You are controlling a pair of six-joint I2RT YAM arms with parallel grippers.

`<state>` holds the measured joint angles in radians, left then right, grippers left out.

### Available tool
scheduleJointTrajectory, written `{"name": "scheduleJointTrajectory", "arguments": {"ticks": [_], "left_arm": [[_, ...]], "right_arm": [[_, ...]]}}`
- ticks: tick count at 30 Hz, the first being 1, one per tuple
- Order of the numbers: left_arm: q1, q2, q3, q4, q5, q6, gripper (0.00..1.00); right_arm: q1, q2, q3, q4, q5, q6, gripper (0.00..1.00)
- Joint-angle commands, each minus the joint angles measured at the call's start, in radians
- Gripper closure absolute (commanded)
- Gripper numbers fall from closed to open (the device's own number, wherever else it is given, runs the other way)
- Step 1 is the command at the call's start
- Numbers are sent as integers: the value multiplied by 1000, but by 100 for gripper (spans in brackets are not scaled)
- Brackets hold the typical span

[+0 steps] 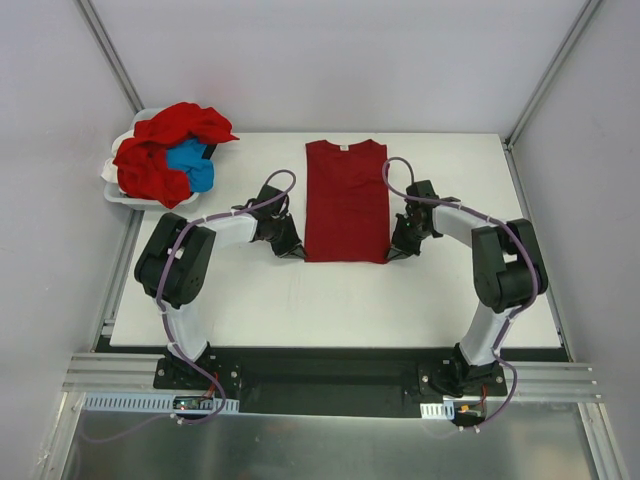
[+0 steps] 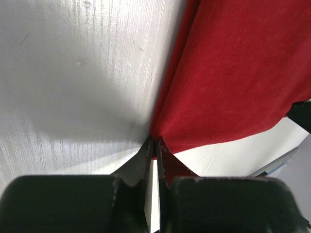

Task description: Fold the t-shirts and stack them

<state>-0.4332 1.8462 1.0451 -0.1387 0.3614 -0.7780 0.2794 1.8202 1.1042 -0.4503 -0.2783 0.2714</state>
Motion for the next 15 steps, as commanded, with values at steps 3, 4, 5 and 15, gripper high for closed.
{"name": "scheduleJointTrajectory", "arguments": {"ticks": [3,4,5,15], "left_arm": [[-13,24,-2,-67,-39,43,100],[-16,12,-7,-78,-42,46,100],[-18,4,-25,-82,-50,49,100],[-114,-214,-281,-108,-113,-47,100]], "right_arm": [[23,28,-15,29,21,-18,99],[23,19,-32,24,30,-29,99],[24,10,-46,19,31,-35,99],[43,-191,-334,12,-13,-6,99]]}}
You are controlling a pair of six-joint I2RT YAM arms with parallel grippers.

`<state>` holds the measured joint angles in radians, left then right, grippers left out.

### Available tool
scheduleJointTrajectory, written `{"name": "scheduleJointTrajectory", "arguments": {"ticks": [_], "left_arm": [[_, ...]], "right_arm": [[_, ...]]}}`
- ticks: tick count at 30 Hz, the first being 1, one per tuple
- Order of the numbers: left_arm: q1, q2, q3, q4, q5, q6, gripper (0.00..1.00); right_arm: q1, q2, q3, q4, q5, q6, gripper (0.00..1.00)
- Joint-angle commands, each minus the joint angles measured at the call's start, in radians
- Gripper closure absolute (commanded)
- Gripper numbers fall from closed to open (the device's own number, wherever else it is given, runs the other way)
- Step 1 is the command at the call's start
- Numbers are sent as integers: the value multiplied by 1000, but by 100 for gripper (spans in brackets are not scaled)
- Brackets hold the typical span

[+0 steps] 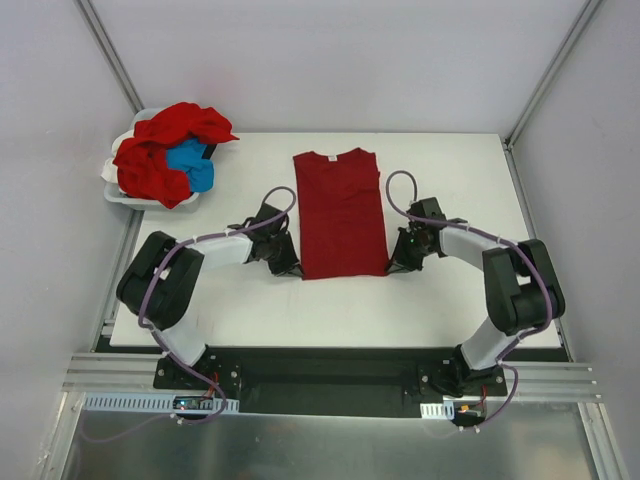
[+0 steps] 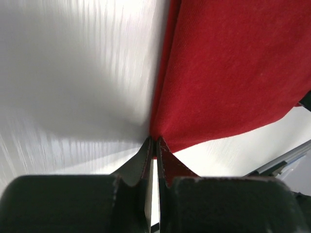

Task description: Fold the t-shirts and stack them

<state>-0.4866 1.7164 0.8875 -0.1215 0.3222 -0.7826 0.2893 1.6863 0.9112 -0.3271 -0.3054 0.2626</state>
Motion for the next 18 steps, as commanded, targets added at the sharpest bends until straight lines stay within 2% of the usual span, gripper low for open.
{"name": "scheduleJointTrajectory", "arguments": {"ticks": [1,6,10,15,18], "left_arm": [[-76,-127,-143,-129,-81,-59,100],[-150,-256,-255,-171,-83,-171,100],[-196,-417,-324,-243,-113,-250,100],[-202,-576,-322,-332,-156,-288,100],[-201,-610,-254,-366,-175,-276,100]], "right_arm": [[42,-86,-161,-116,11,10,99],[117,-310,-302,-170,18,85,99],[189,-488,-362,-234,58,179,99],[254,-635,-391,-271,80,282,99],[255,-678,-325,-322,118,271,99]]}}
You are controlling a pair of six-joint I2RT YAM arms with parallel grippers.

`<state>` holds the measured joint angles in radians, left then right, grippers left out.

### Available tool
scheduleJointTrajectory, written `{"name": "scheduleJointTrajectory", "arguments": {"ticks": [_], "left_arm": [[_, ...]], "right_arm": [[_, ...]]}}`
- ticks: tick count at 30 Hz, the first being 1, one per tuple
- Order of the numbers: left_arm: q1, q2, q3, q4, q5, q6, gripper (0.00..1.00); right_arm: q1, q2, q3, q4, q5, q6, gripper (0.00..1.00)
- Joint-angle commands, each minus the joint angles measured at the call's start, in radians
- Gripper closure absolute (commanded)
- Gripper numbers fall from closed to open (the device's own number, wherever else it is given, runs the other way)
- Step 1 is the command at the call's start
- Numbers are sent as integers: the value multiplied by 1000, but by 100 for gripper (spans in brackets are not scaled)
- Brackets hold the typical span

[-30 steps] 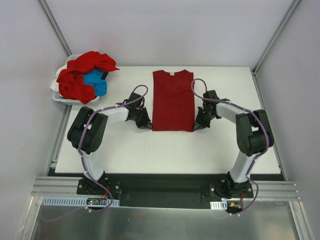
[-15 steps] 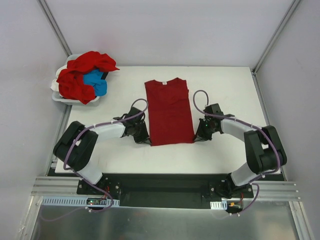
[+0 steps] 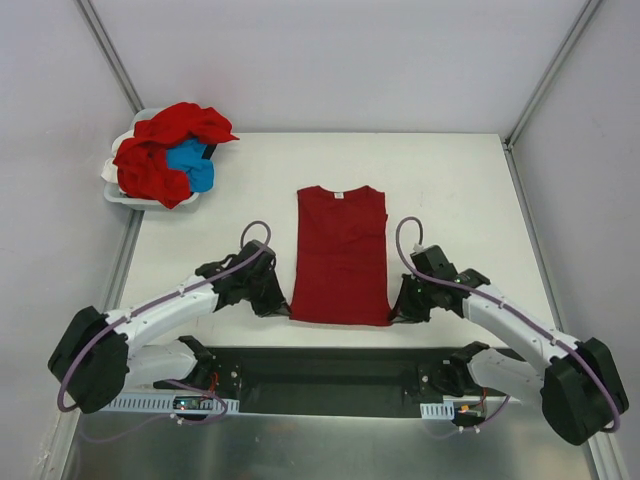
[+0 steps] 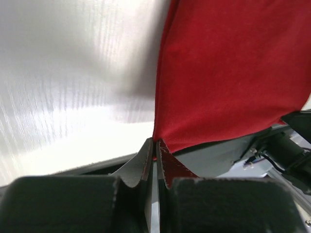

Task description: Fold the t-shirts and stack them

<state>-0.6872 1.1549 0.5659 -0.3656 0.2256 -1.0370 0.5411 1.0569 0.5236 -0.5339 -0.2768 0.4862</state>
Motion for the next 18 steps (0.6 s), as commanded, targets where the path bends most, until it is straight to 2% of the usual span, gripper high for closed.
{"name": "scheduleJointTrajectory", "arguments": {"ticks": [1,5,10,18], "left_arm": [[2,-43,90,-130,-80,-15,100],[6,-29,231,-179,-137,8,100],[78,8,350,-203,-149,84,100],[184,162,613,-203,-152,224,100]], "right_arm": [[3,-48,85,-126,99,39,99],[3,6,217,-162,119,-1,99],[-18,70,412,-198,160,-58,99],[-131,296,664,-193,114,-161,99]]}}
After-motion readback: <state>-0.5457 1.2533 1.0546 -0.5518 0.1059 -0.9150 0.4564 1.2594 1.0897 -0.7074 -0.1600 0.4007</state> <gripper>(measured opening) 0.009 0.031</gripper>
